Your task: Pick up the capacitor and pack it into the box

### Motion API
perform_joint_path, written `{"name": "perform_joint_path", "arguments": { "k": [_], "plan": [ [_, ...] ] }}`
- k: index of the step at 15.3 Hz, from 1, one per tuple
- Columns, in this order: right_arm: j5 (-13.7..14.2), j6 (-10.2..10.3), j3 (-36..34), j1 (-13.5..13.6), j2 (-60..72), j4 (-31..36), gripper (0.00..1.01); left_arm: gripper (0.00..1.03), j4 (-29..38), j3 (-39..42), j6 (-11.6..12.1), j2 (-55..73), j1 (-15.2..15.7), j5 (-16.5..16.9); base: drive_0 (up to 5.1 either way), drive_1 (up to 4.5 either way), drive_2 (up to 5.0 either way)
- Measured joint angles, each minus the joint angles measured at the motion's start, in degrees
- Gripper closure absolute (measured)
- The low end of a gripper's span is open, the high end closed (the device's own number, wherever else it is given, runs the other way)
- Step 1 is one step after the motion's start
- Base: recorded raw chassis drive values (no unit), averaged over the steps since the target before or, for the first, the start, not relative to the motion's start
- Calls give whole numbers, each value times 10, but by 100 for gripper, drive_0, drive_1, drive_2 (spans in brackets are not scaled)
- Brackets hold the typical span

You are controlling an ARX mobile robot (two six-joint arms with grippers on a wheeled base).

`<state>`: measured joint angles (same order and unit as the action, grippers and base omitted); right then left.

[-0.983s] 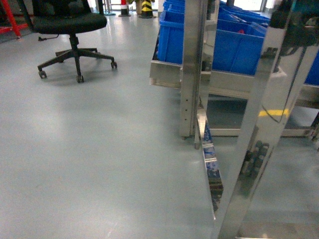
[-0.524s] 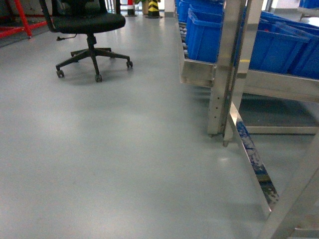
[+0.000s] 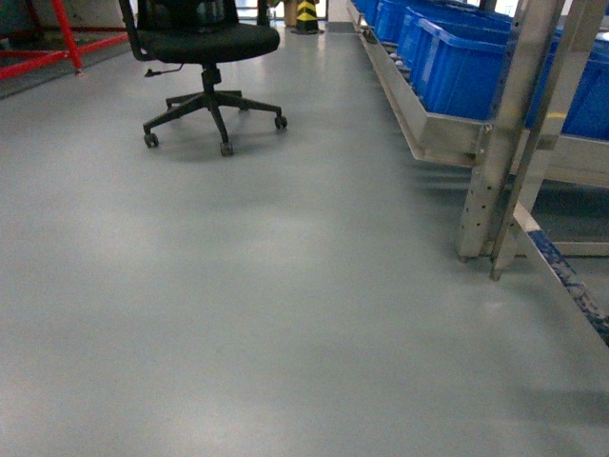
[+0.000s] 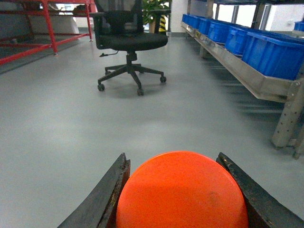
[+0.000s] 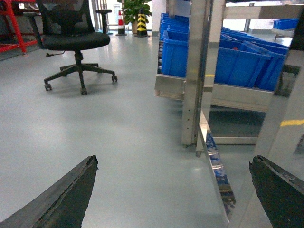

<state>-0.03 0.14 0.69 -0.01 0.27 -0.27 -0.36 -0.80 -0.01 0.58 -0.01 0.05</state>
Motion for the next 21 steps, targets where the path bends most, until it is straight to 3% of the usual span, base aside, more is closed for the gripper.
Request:
{"name": "perform_joint_path", "arguments": {
  "k": [21],
  "plan": [
    [0,0,0,0,0,0,3,59,0,0,0,0,0,0,-491,274,213]
  ]
}}
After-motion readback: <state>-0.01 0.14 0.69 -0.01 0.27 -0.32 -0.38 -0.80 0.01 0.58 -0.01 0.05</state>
